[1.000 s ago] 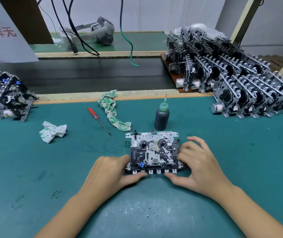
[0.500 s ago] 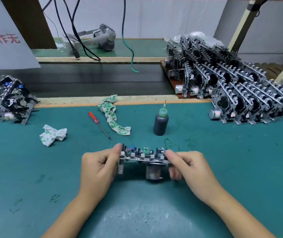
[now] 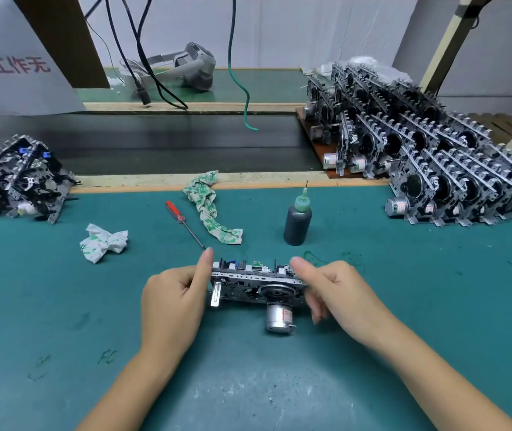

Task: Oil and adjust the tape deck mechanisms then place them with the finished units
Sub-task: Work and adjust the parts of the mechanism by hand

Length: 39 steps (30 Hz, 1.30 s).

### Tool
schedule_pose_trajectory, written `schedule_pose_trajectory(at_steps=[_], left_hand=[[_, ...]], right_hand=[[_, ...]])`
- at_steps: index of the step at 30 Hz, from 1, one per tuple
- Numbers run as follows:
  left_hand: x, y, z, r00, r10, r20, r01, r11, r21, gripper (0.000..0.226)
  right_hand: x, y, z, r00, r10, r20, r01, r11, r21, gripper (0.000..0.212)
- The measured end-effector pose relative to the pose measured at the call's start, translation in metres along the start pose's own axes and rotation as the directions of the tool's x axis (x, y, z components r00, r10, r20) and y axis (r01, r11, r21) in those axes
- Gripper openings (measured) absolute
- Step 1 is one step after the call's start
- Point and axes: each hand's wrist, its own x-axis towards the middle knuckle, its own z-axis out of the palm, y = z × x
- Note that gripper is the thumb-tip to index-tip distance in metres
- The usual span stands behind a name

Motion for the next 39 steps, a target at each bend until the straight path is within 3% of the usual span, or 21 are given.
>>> schedule_pose_trajectory(at_steps=[3, 5, 7, 10, 13, 22, 25, 39], left_hand=[[0.004, 0.0, -0.009, 0.986, 0.12, -0.114, -0.112, 0.991, 0.068, 0.055], [0.011, 0.011, -0.015, 0.951, 0.295, -0.089, -0.29, 0.955, 0.065, 0.035], [0.019, 0.024, -0.016, 0.871, 0.49, 0.032, -0.49, 0.865, 0.109, 0.03], [0.027, 0.04, -0.007, 0.752, 0.597, 0.279, -0.634, 0.771, 0.062, 0.029], [0.027, 0.043, 0.003, 0.715, 0.579, 0.392, -0.63, 0.777, 0.001, 0.026], [0.028, 0.041, 0.005, 0.752, 0.508, 0.419, -0.522, 0.848, -0.091, 0.022], [0.031, 0.043, 0.005, 0.746, 0.488, 0.453, -0.484, 0.865, -0.135, 0.016], [0.029, 0.039, 0.005, 0.767, 0.426, 0.48, -0.41, 0.9, -0.144, 0.023]], right_hand=[[0.003, 0.005, -0.006, 0.992, -0.049, -0.115, 0.033, 0.991, -0.131, 0.078], [0.005, 0.008, -0.008, 0.979, -0.102, -0.175, 0.099, 0.995, -0.028, 0.06], [0.005, 0.007, -0.007, 0.983, -0.153, -0.105, 0.165, 0.979, 0.119, 0.038], [0.006, 0.01, 0.002, 0.968, -0.248, -0.021, 0.249, 0.96, 0.128, 0.038], [0.006, 0.01, 0.008, 0.974, -0.218, -0.063, 0.225, 0.964, 0.144, 0.034], [0.008, 0.01, 0.01, 0.973, -0.207, -0.1, 0.225, 0.95, 0.218, 0.027], [0.01, 0.011, 0.007, 0.97, -0.215, -0.112, 0.233, 0.953, 0.191, 0.034], [0.008, 0.013, 0.008, 0.968, -0.238, -0.076, 0.249, 0.942, 0.227, 0.029]])
